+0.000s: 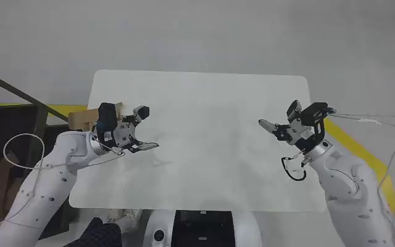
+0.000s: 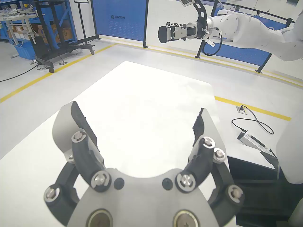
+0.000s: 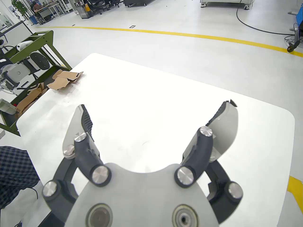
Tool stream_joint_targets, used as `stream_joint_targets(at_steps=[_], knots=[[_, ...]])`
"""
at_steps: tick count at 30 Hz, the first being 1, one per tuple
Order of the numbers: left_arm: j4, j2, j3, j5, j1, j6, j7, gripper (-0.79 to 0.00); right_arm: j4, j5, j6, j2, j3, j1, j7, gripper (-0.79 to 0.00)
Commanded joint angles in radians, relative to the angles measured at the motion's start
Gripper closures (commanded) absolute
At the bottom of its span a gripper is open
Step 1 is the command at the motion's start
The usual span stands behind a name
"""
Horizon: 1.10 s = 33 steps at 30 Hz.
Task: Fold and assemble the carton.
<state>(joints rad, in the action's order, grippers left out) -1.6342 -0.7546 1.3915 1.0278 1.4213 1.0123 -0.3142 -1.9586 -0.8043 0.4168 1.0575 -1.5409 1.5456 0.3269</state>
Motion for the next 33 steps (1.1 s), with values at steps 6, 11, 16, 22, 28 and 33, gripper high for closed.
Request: stream_joint_targets(at_steps=[6, 11, 16, 22, 28, 33], knots=[[0.0, 0.0, 0.0, 0.0, 0.0, 0.0, 0.0, -0.785, 0.0, 0.0, 0.0, 0.0, 0.0, 0.0, 0.0, -0.785], [0.0, 0.0, 0.0, 0.0, 0.0, 0.0, 0.0, -0.785, 0.0, 0.0, 0.0, 0.0, 0.0, 0.0, 0.0, -0.784], [0.0, 0.0, 0.0, 0.0, 0.0, 0.0, 0.0, -0.784, 0.0, 0.0, 0.0, 0.0, 0.0, 0.0, 0.0, -0.784], [0.0, 0.0, 0.0, 0.0, 0.0, 0.0, 0.0, -0.785, 0.0, 0.0, 0.0, 0.0, 0.0, 0.0, 0.0, -0.785], [0.053, -0.001, 0.021, -0.139, 0.013, 0.0, 0.03, -0.785, 0.0, 0.0, 0.0, 0.0, 0.0, 0.0, 0.0, -0.785], [0.095, 0.012, 0.049, -0.33, 0.022, 0.0, 0.168, -0.785, 0.0, 0.0, 0.0, 0.0, 0.0, 0.0, 0.0, -0.785]])
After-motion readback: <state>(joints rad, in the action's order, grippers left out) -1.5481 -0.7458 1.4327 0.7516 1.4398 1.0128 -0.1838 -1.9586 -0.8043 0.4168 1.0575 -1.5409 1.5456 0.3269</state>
